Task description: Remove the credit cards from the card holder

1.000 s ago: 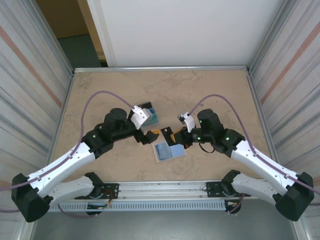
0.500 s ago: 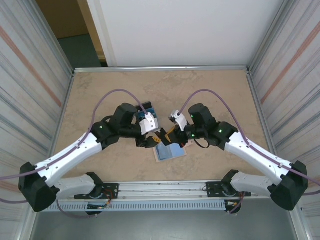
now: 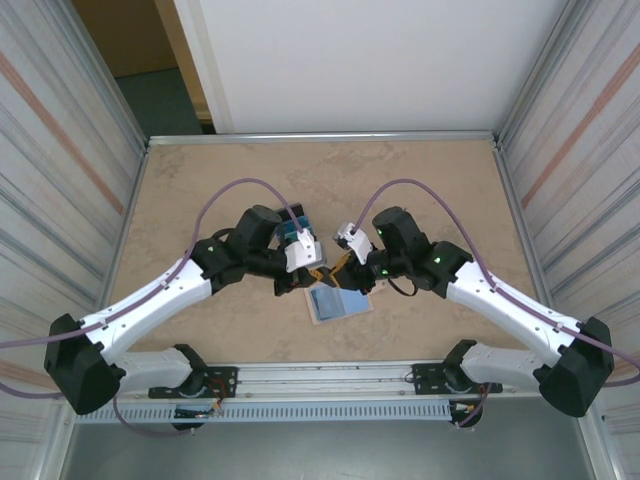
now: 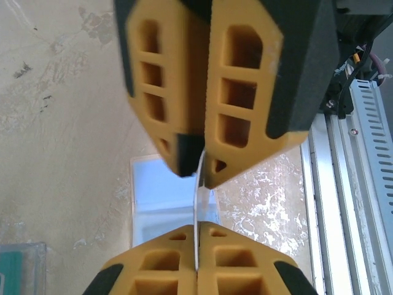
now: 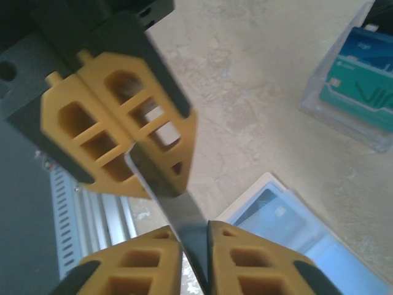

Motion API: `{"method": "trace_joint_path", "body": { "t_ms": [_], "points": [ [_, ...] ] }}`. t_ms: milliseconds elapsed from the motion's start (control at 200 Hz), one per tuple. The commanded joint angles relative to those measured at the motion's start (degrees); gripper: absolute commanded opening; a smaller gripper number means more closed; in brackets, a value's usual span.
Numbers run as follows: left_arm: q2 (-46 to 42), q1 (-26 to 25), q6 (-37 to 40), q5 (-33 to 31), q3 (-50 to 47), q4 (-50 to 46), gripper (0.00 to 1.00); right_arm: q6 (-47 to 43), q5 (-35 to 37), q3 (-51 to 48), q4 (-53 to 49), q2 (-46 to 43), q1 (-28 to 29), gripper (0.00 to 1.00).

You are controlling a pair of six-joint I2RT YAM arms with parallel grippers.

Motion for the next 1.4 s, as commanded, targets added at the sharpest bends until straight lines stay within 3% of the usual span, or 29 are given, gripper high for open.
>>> {"method": "trace_joint_path", "body": {
  "t_ms": [0,70,100,180,391,601,747,887,1067,1203,1393],
  "points": [
    [-0.7,0.5,-0.3,-1.9,0.4,2.7,0.0,2.1,2.6,1.3,1.5,-1.7,-0.8,0.39],
    [-2.3,0.5,-1.6,-4.1,-1.2,5.2,0.0,3.9,2.9,0.6,2.8,-3.2,-2.4,0.5],
    [-3.1,0.5,-2.3,-5.5,-2.2,6.7,0.0,4.9,2.7,0.2,3.5,-3.9,-3.2,0.58],
    [-5.9,0.5,-5.2,-10.6,-5.0,11.4,0.0,7.7,1.3,-0.9,5.7,-6.0,-5.5,1.0],
    [-14.1,0.5,-15.4,-19.9,-11.3,21.4,0.0,17.5,5.5,-6.9,14.7,-14.0,-12.2,0.99],
    [-17.3,0.5,-22.6,-23.2,-14.6,26.9,0.0,24.8,9.3,-14.8,25.4,-21.2,-14.8,0.99],
    [-17.8,0.5,-27.4,-24.0,-16.6,32.4,0.0,29.1,9.4,-15.4,27.4,-19.3,-14.9,0.99],
    [-17.6,0.5,-32.0,-20.3,-18.8,40.0,0.0,34.5,10.9,-17.0,31.5,-15.2,-14.9,0.99],
    [-15.4,0.7,-36.6,-15.3,-19.2,44.8,0.0,38.5,1.9,-19.6,44.6,-10.5,-14.5,1.0],
    [-14.4,1.1,-39.5,-12.1,-19.4,47.9,0.0,38.0,-4.1,-20.6,53.4,-8.7,-12.6,0.9],
    [-13.7,2.5,-42.7,-6.1,-19.6,52.0,0.0,35.6,-8.1,-19.4,57.3,-6.7,-9.1,0.74]
  ]
}}
